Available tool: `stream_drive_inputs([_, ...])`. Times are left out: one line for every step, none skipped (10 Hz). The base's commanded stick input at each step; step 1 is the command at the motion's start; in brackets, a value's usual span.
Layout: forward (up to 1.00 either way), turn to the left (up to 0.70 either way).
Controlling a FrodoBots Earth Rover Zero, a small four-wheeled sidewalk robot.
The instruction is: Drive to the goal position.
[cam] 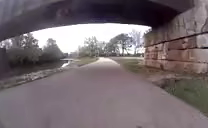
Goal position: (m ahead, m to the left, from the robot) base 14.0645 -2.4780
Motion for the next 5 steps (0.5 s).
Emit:
stream_drive_inputs([1.0, 0.0])
stream_drive_inputs([1.0, 0.0])
stream_drive_inputs([1.0, 0.0])
stream_drive_inputs([1.0, 0.0])
stream_drive_inputs([1.0, 0.0])
